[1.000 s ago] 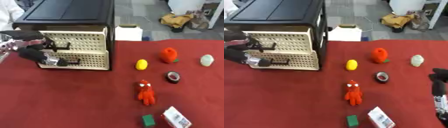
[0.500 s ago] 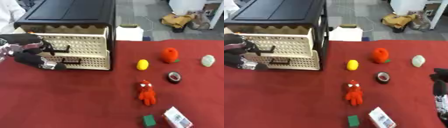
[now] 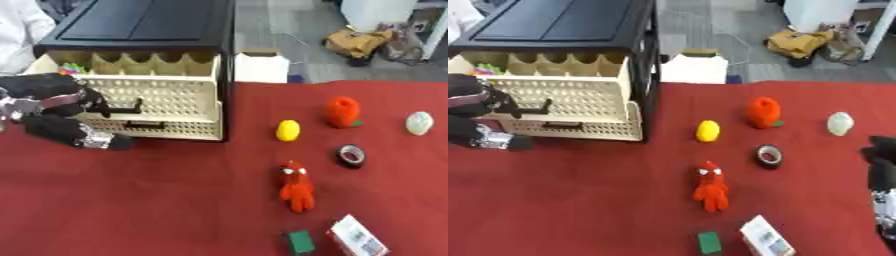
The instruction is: Pick up objects from table and place into drawer.
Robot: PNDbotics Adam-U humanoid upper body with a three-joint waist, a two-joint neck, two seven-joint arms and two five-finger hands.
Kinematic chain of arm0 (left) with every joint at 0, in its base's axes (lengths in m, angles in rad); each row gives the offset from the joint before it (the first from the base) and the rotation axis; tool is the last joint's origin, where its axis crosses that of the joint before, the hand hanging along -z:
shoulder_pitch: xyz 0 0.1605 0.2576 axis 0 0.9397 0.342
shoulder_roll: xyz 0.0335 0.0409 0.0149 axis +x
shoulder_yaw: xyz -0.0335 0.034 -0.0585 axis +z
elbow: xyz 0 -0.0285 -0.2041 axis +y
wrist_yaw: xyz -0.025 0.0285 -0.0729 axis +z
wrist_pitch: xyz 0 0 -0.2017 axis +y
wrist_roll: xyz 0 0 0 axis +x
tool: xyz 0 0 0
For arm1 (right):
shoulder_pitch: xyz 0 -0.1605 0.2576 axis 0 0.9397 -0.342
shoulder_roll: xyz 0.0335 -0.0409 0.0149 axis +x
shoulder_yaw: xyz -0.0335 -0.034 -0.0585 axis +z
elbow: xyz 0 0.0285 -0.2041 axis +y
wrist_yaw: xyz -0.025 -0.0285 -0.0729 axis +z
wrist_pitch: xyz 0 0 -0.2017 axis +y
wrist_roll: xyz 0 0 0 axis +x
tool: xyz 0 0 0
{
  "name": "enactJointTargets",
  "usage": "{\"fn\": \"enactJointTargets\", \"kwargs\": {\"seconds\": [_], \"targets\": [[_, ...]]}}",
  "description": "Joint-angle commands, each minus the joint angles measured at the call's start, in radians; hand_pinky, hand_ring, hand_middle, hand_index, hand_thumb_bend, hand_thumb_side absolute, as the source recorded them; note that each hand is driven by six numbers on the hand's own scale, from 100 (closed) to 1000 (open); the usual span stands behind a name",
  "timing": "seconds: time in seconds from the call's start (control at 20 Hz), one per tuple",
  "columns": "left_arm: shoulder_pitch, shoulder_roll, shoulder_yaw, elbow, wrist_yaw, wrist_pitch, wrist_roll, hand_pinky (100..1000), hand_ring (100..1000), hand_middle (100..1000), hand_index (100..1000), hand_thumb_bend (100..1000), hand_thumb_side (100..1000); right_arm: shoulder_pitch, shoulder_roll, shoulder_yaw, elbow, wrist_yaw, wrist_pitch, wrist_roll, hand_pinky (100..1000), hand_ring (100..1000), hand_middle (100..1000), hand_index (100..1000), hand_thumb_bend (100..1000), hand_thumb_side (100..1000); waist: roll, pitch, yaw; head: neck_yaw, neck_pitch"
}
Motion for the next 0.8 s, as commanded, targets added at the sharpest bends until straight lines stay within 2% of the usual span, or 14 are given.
{"fn": "enactJointTargets", "kwargs": {"seconds": [0.05, 0.8], "targets": [[0.002, 0.053, 0.011, -0.036, 0.009, 0.013, 0.006, 100, 100, 100, 770, 763, 1000, -0.008, -0.014, -0.008, -0.014, -0.007, -0.002, 0.002, 587, 619, 511, 727, 254, 822, 0.001, -0.026, 0.003, 0.005, -0.002], [0.094, 0.115, 0.032, -0.157, 0.037, 0.052, 0.035, 100, 100, 100, 768, 743, 1000, -0.010, -0.014, -0.010, -0.014, -0.010, -0.004, 0.002, 591, 620, 513, 727, 252, 824, -0.003, -0.026, 0.005, 0.008, -0.005]]}}
